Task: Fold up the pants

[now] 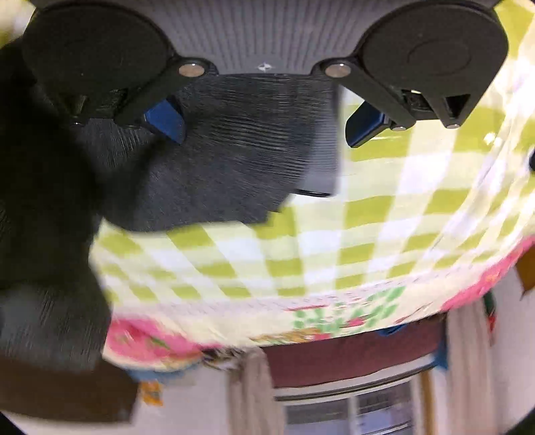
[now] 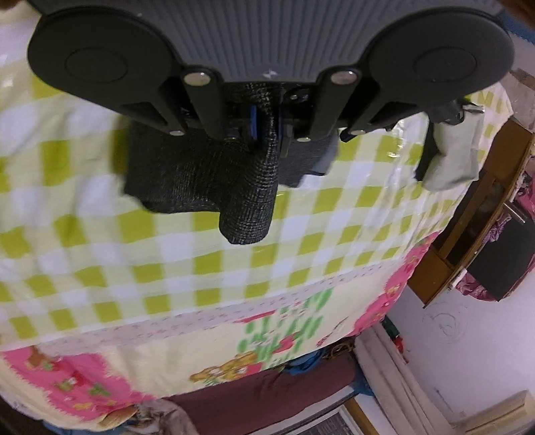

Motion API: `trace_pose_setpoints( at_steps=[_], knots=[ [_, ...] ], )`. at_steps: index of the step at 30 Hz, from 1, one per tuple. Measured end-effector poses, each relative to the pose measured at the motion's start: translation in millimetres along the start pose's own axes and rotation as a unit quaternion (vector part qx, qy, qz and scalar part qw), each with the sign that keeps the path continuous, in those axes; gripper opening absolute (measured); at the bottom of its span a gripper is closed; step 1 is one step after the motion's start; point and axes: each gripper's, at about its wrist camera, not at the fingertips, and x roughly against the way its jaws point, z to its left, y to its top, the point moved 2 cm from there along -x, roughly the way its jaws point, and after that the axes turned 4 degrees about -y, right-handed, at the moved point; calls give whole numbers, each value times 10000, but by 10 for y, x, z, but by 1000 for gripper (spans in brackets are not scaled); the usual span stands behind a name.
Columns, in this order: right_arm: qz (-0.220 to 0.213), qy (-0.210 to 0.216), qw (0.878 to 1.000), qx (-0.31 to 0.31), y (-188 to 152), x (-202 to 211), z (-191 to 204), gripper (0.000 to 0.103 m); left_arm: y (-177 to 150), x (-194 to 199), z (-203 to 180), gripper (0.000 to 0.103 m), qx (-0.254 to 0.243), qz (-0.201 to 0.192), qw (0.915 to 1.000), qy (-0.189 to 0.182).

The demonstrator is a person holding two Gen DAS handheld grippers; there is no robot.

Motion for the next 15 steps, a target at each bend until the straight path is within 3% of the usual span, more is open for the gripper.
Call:
trace_pose_setpoints(
  at_steps=[3,5,7,10,15],
  knots=[
    [105,-40,9998,-148,-44,-332,161,12,-26,-76,216,103,353,144,9990,225],
    [176,-74,9996,-204,-87,-527,256,12,-42,-139,410,103,796,295,9963,115],
    [225,-63,9994,-266,-120,-671,348,12,-49,-44,571,103,1242,108,9922,16],
    [155,-134,9993,-313,-123,-779,464,13,-32,75,717,103,1489,-305,9881,242],
    [97,-340,9986,-388,-95,-1009,557,19,-99,25,909,103,1934,-116,9809,188]
  ],
)
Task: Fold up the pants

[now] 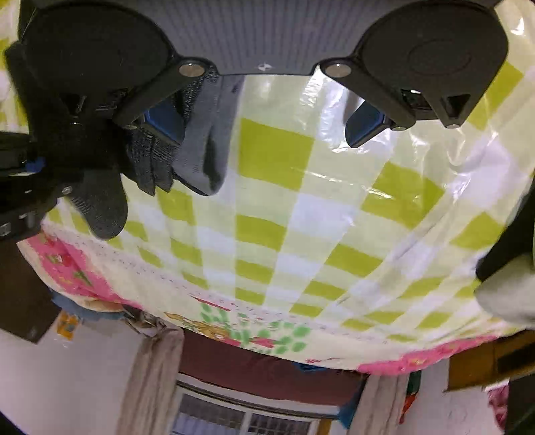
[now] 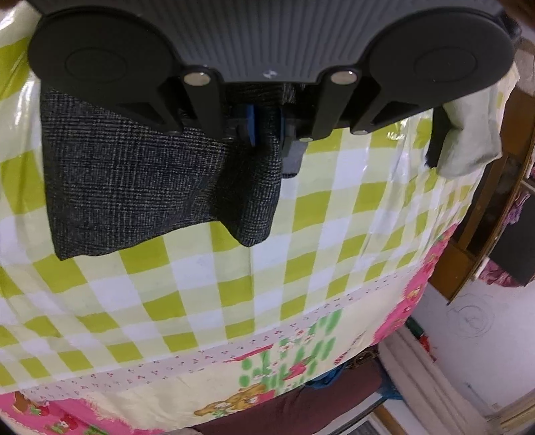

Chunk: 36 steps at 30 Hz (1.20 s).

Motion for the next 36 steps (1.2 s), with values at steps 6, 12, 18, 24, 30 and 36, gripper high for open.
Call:
trace_pose_setpoints(
  at_steps=[6,12,18,24,30,36],
  knots=[
    [-137,-148,9996,174,32,-220,79,24,18,144,121,103,181,-303,9994,4],
    [-163,87,9997,165,158,-282,184,11,29,463,116,103,175,-1019,9942,-286],
    [-173,350,9972,636,235,-206,408,10,-59,746,17,103,-160,-1241,9897,-694],
    [-329,-75,9932,1111,256,48,208,37,-134,926,-162,103,-582,-1293,9787,-1487],
    [367,-112,9913,1261,132,-126,231,53,-175,655,-460,103,-1069,-588,9818,-1453],
    [539,-483,9809,1807,130,-436,302,19,-185,341,-476,64,-1070,110,9872,-1175]
  ],
)
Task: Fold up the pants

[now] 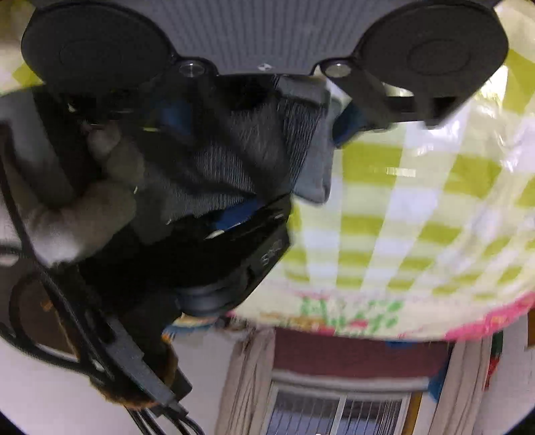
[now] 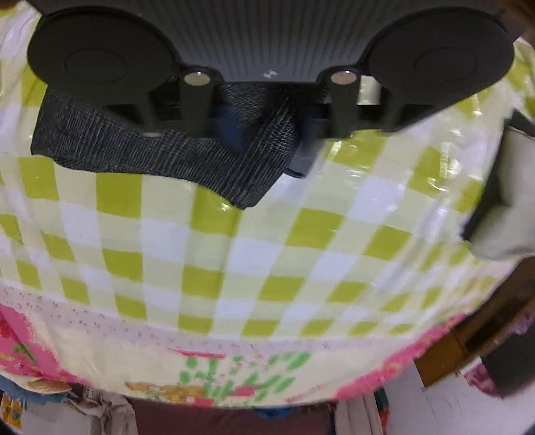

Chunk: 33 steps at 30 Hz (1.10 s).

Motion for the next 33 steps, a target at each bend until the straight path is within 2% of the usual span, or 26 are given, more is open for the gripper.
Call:
trace_pose_setpoints(
  at_steps=[2,5,7,9,11,13,17,20,22,25,27,29,31,33],
  knots=[
    [52,90,9999,110,31,1,21,12,-30,-67,75,60,195,209,9996,-66],
    [-86,264,9992,283,60,148,139,5,-3,12,103,48,291,8,9995,-130],
    [-183,630,9976,209,104,238,210,1,14,102,82,45,199,-206,9996,14],
    [-349,633,9967,358,135,232,328,1,27,141,141,45,293,-259,9992,45],
    [-231,425,9975,518,129,61,389,1,-5,62,202,45,401,-70,9991,129],
    [-162,486,9983,287,106,-21,313,2,-49,-12,243,46,405,79,9989,211],
    [-596,890,9940,-200,8,294,0,7,-38,-80,232,51,298,75,9988,392],
    [-928,862,9917,-204,-178,549,-259,7,-27,-31,245,59,451,24,9980,448],
    [-1003,761,9918,-233,-339,606,-425,8,6,45,251,59,599,-86,9967,543],
    [-947,798,9916,-372,-461,522,-549,8,80,250,155,59,428,-442,9943,867],
    [-1027,855,9902,-402,-445,429,-552,8,141,332,39,62,217,-574,9947,820],
    [-1164,875,9886,-383,-365,318,-527,8,218,230,-70,62,-76,-462,9957,799],
    [-1049,921,9897,-326,-289,141,-503,8,241,73,-170,62,-371,-320,9956,797],
    [-926,883,9914,-293,-270,-53,-525,5,212,-98,-209,62,-398,-101,9963,753]
  ],
)
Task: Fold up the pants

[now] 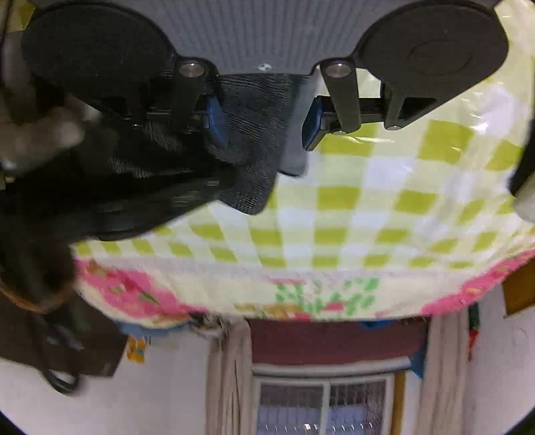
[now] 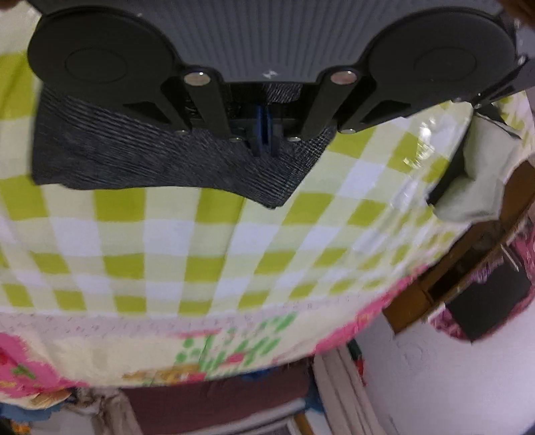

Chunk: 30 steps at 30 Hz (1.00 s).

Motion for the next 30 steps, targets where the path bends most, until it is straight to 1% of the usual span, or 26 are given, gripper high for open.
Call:
trace_pose_setpoints(
  at_steps=[1,2,3,4,6,8,9,10,12,13,14,15,16,17,18,19,21,23,25,26,27,29,30],
  knots=[
    [16,10,10000,0,-3,-81,-42,4,-22,-107,-9,62,9,148,9999,22],
    [62,49,9999,-90,4,-144,-89,2,-52,-228,4,63,-3,338,9993,144],
    [129,121,9994,-299,16,-193,-145,1,-96,-315,25,67,-11,481,9986,240],
    [192,207,9984,-480,24,-229,-192,1,-130,-368,59,68,33,525,9984,228],
    [267,313,9976,-562,35,-244,-248,0,-153,-403,153,81,286,560,9978,204],
    [216,342,9978,-529,55,-124,-260,0,-109,-369,220,81,503,608,9967,170],
    [72,273,9985,-471,50,-14,-258,2,-82,-308,206,80,493,523,9971,235],
    [-79,204,9989,-413,35,112,-255,10,-57,-236,172,80,363,404,9980,326],
    [-312,110,9986,-402,-52,370,-295,10,-30,-136,88,80,48,238,9985,493],
    [-356,89,9984,-420,-109,459,-321,10,-33,-142,62,80,-27,293,9981,538],
    [-322,-19,9987,-391,-178,507,-348,10,-59,-183,48,81,-53,430,9975,552],
    [-191,-181,9992,-317,-263,505,-366,7,-102,-269,48,82,-53,624,9966,542],
    [-24,-221,9994,-264,-327,473,-369,7,-141,-336,56,82,-13,741,9959,511],
    [41,-267,9992,-285,-373,485,-370,7,-159,-364,74,84,89,789,9955,522],
    [-15,-278,9990,-341,-398,558,-362,7,-142,-338,79,84,171,784,9953,542],
    [-86,-219,9989,-402,-418,655,-347,11,-119,-273,61,84,187,741,9954,578],
    [-220,-97,9983,-529,-501,849,-330,12,-90,-105,-15,83,41,548,9960,698],
    [-343,-135,9981,-504,-657,1039,-293,15,-101,44,-108,84,-100,475,9960,748],
    [-378,-245,9981,-431,-828,1155,-233,15,-153,162,-203,85,-123,439,9963,732],
    [-371,-310,9980,-415,-908,1202,-204,15,-198,215,-266,88,-136,422,9966,697],
    [-368,-369,9978,-412,-992,1244,-194,15,-235,238,-321,93,-170,425,9967,677],
    [-395,-450,9973,-432,-1114,1319,-189,14,-320,274,-441,97,-287,464,9964,651],
    [-448,-531,9968,-392,-1177,1358,-177,14,-365,292,-503,97,-353,493,9962,623]
  ],
)
